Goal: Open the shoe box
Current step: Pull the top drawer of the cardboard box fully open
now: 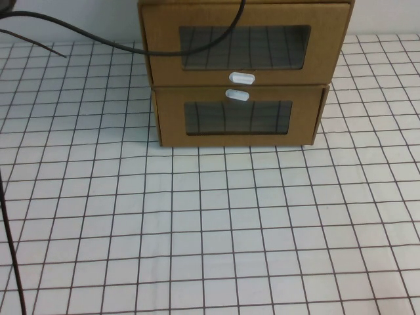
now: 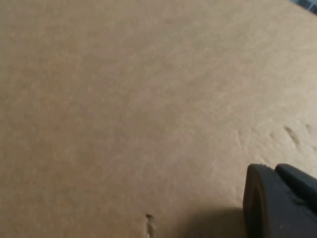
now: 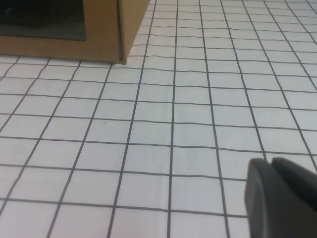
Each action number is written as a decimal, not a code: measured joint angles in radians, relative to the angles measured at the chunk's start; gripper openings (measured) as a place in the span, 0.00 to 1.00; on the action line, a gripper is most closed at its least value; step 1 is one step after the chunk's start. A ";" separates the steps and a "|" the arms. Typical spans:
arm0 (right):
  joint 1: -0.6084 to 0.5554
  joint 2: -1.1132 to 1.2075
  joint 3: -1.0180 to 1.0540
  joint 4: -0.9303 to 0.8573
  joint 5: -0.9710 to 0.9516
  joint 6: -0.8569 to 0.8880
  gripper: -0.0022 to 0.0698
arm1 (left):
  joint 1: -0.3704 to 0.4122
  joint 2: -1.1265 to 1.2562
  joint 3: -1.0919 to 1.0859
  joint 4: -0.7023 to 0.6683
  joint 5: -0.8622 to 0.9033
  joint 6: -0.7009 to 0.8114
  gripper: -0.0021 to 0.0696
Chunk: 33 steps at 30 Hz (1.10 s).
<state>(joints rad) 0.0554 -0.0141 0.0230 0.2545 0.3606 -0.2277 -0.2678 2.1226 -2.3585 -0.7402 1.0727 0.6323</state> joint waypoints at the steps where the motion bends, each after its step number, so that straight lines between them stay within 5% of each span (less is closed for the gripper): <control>1: 0.000 0.000 0.000 0.000 0.000 0.000 0.01 | 0.000 0.004 0.000 0.002 0.000 -0.002 0.02; 26: 0.000 0.000 0.000 0.004 -0.009 0.000 0.01 | -0.008 0.020 -0.006 0.010 -0.015 -0.002 0.02; 29: 0.000 0.000 0.000 0.093 -0.080 0.000 0.01 | -0.010 0.020 -0.006 0.010 -0.015 -0.002 0.02; 33: 0.000 0.000 0.000 0.433 -0.225 0.000 0.01 | -0.010 0.020 -0.006 0.010 -0.015 -0.002 0.02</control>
<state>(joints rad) 0.0554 -0.0141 0.0230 0.6880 0.1358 -0.2277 -0.2773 2.1423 -2.3649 -0.7305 1.0578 0.6301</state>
